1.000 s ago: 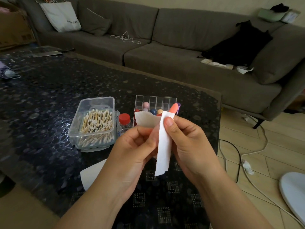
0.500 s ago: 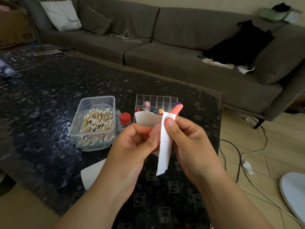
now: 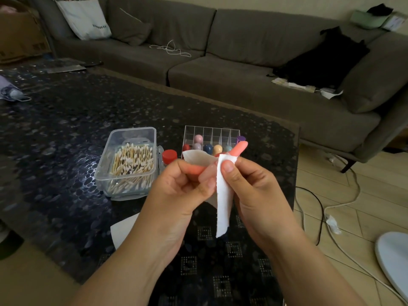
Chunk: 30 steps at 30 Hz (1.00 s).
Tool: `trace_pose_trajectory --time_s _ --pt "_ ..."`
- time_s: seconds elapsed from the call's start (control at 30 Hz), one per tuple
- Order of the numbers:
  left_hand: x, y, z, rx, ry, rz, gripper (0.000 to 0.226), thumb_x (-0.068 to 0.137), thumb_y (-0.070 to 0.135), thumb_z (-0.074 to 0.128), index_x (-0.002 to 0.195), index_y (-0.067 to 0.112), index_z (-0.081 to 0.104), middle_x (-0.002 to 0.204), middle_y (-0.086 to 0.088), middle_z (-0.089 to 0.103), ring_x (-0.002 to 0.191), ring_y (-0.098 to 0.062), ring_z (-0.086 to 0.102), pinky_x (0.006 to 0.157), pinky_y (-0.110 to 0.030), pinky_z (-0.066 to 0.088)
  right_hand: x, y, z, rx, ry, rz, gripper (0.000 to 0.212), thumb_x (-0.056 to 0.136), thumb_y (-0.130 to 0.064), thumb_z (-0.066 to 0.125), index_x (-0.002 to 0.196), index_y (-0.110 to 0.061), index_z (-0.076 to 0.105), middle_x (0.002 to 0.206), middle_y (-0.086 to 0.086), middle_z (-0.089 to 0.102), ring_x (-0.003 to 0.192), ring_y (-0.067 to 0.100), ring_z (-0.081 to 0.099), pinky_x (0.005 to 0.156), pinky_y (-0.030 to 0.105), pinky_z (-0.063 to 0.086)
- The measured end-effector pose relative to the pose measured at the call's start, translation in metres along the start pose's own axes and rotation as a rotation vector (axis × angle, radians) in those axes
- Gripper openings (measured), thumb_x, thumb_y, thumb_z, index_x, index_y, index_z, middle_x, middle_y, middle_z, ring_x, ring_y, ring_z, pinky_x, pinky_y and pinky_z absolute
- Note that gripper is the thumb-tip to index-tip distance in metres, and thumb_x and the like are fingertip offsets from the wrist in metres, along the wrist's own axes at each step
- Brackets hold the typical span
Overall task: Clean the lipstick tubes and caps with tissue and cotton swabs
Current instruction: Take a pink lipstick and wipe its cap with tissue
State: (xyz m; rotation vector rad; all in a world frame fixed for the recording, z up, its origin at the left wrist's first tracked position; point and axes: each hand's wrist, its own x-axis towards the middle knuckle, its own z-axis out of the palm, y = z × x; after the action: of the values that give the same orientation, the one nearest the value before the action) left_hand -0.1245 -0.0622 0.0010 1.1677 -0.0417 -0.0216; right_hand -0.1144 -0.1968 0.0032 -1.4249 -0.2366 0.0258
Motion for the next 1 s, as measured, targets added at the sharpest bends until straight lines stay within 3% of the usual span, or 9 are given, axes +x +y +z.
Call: trace_pose_trajectory --time_s 0.1,0.23,0.4,0.5,0.67,0.73,0.83,0.93,1.0 --pt "-0.0018 0.0005 0.0008 -0.032 -0.083 -0.12 0.033 0.069 0.029 0.066 0.095 0.009 0.069 0.102 -0.014 0.071 0.1 -0.027 0.067 0.088 -0.036 0.053 -0.001 -0.0018 -0.0014 -0.001 0.004 0.004 0.031 0.08 -0.033 0.058 0.098 -0.012 0.073 0.097 0.011 0.073 0.097 0.03 0.068 0.091 0.049 0.052" --pt "-0.0022 0.0011 0.0011 -0.035 -0.111 -0.171 0.028 0.078 0.035 0.056 0.083 0.015 0.076 0.09 -0.012 0.072 0.084 -0.021 0.068 0.077 -0.032 0.056 -0.0012 -0.0014 -0.0011 -0.021 0.0 0.009 0.029 0.08 -0.035 0.059 0.095 -0.015 0.074 0.093 0.01 0.073 0.092 0.03 0.068 0.089 0.053 0.052" --pt "0.0002 0.0013 -0.0015 0.049 -0.052 0.018 0.021 0.066 0.019 0.071 0.085 0.012 0.068 0.1 -0.009 0.072 0.102 -0.023 0.066 0.09 -0.034 0.051 -0.0006 0.0007 -0.0012 -0.109 -0.021 -0.023 0.032 0.082 -0.035 0.056 0.101 -0.014 0.071 0.1 0.005 0.072 0.098 0.022 0.067 0.089 0.037 0.054" --pt "-0.0006 0.0017 -0.0016 0.034 -0.068 0.021 0.015 0.066 0.015 0.073 0.081 0.018 0.069 0.101 -0.006 0.072 0.103 -0.019 0.066 0.089 -0.031 0.051 -0.0015 -0.0007 -0.0004 -0.089 -0.035 -0.038 0.032 0.085 -0.031 0.054 0.102 -0.009 0.07 0.1 0.004 0.073 0.097 0.018 0.068 0.085 0.027 0.054" --pt "-0.0033 0.0008 -0.0011 0.018 -0.142 -0.134 0.033 0.08 0.039 0.054 0.087 0.015 0.075 0.091 -0.012 0.071 0.083 -0.021 0.066 0.073 -0.029 0.056 -0.0014 0.002 -0.0041 -0.02 -0.041 -0.037 0.027 0.086 -0.032 0.058 0.094 -0.01 0.071 0.092 0.012 0.072 0.09 0.033 0.067 0.085 0.055 0.053" --pt "-0.0028 0.0024 -0.0011 0.0 -0.134 -0.122 0.03 0.08 0.038 0.058 0.084 0.014 0.075 0.082 -0.01 0.069 0.074 -0.017 0.064 0.065 -0.024 0.054 -0.0009 0.0035 -0.005 -0.033 -0.057 -0.049 0.025 0.087 -0.031 0.056 0.095 -0.012 0.071 0.091 0.013 0.071 0.087 0.035 0.066 0.085 0.058 0.052" --pt "0.0002 0.0025 -0.0053 0.033 -0.11 -0.024 0.026 0.074 0.03 0.074 0.088 0.009 0.072 0.092 -0.009 0.071 0.082 -0.02 0.065 0.077 -0.03 0.053 -0.0006 0.0018 -0.0045 -0.02 -0.092 -0.092 0.025 0.086 -0.032 0.058 0.1 -0.018 0.072 0.102 0.009 0.071 0.096 0.026 0.067 0.086 0.046 0.055" --pt "0.0006 0.005 -0.0062 0.07 -0.112 0.049 0.02 0.068 0.017 0.071 0.087 0.011 0.069 0.105 -0.008 0.072 0.105 -0.025 0.065 0.096 -0.043 0.048 -0.0008 0.0008 -0.0028 0.007 -0.134 -0.141 0.026 0.089 -0.024 0.053 0.107 -0.012 0.068 0.11 0.003 0.071 0.106 0.016 0.065 0.083 0.022 0.052" --pt "0.0 0.0055 -0.0052 0.07 -0.104 0.05 0.021 0.067 0.014 0.074 0.087 0.012 0.069 0.105 -0.009 0.071 0.106 -0.025 0.065 0.098 -0.045 0.047 -0.0019 0.001 -0.0025 0.025 -0.154 -0.15 0.027 0.09 -0.021 0.052 0.11 -0.011 0.066 0.114 0.004 0.069 0.111 0.017 0.063 0.086 0.021 0.05"
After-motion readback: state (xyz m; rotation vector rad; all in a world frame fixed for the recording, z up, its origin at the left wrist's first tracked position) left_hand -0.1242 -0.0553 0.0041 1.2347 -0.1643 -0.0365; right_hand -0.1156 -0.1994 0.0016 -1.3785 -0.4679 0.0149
